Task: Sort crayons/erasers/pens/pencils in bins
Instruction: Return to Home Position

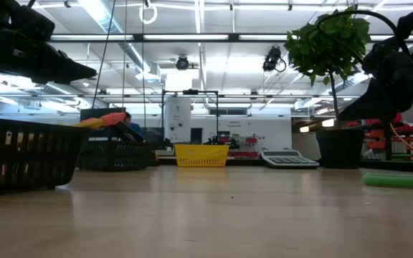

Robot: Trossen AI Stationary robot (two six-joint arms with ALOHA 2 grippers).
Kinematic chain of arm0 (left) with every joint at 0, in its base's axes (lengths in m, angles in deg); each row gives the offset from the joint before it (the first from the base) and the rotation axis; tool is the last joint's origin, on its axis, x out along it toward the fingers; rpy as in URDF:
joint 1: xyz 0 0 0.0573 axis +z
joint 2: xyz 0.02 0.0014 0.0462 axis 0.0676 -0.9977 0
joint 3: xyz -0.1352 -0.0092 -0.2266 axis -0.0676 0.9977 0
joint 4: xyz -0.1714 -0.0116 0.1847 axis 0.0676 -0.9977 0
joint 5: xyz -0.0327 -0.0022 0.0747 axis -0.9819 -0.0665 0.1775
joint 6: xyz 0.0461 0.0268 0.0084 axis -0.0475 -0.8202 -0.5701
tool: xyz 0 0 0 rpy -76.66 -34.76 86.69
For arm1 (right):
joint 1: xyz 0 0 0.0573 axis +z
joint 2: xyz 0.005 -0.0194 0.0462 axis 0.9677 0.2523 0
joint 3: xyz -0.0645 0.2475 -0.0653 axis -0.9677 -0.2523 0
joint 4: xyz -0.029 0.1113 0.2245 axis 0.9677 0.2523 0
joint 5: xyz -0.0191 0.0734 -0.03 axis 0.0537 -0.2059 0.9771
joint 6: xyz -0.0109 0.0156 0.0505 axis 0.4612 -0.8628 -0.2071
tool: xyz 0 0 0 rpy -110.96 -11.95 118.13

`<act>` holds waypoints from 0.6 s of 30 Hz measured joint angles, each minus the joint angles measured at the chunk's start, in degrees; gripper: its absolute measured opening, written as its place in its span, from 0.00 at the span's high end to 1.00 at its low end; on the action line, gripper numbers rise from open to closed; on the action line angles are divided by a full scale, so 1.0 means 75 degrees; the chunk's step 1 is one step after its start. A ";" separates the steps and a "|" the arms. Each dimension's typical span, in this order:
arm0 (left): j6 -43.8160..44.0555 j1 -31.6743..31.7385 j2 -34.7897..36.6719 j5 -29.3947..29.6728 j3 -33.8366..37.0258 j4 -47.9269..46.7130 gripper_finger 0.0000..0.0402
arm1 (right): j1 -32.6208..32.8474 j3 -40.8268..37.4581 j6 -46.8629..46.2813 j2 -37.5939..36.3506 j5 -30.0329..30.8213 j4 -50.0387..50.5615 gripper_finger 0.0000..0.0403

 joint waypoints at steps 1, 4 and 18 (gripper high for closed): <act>0.0000 0.0000 0.0000 0.0000 0.0000 -0.0002 0.91 | -0.0008 0.0000 0.0000 0.0000 0.0000 0.0000 0.98; 0.0000 0.0000 0.0000 0.0000 0.0000 0.0020 0.92 | -0.0009 0.0000 0.0001 -0.0004 -0.0135 0.0000 0.98; 0.0000 0.0000 0.0003 0.0005 0.0003 0.0062 0.90 | -0.0015 -0.0315 -0.0001 -0.1101 -0.0519 -0.1390 0.98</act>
